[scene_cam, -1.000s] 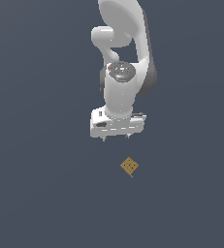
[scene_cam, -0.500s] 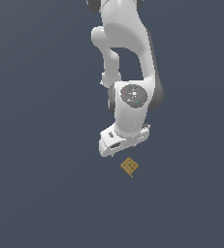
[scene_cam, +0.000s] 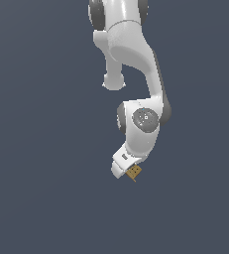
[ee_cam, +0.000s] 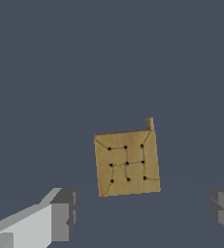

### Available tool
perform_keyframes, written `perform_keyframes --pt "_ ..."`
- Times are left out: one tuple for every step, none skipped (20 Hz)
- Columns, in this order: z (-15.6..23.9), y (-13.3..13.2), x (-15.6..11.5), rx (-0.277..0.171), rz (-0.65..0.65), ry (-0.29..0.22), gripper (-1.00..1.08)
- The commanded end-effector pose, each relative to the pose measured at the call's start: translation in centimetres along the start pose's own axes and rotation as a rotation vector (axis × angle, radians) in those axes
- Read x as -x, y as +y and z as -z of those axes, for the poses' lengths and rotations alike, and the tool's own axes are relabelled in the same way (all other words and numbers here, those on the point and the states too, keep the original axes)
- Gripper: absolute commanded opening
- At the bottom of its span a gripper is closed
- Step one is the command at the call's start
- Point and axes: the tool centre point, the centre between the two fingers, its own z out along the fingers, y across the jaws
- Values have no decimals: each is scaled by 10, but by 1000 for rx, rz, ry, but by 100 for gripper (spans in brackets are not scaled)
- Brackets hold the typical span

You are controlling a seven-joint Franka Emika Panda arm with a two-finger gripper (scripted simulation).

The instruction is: Pick up the object and move it to a goal position.

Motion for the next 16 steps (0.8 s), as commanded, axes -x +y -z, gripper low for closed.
perform_keyframes --pt "-7 -1 -6 -3 42 2 100" --pt "-10 -1 -8 -4 54 2 100" --pt "-12 -2 -9 -5 65 2 100" --pt "-13 -2 -10 -6 74 3 100" --pt "-15 -2 -11 -7 81 3 100" --pt "-16 -3 -12 -7 87 3 100" --pt "-17 -3 -13 -8 91 3 100" --pt "-17 -3 -13 -8 93 4 100" --pt "-17 -3 -13 -8 94 4 100" --pt "-17 -3 -12 -8 89 3 100" --pt "-17 -3 -12 -8 89 3 100" --pt "-18 -3 -12 -8 89 3 100" --pt "-20 -3 -12 -8 89 3 100" --pt "-23 -3 -12 -8 90 3 100" --pt "-27 -3 -12 -8 90 3 100" --pt "-31 -3 -12 -8 90 3 100"
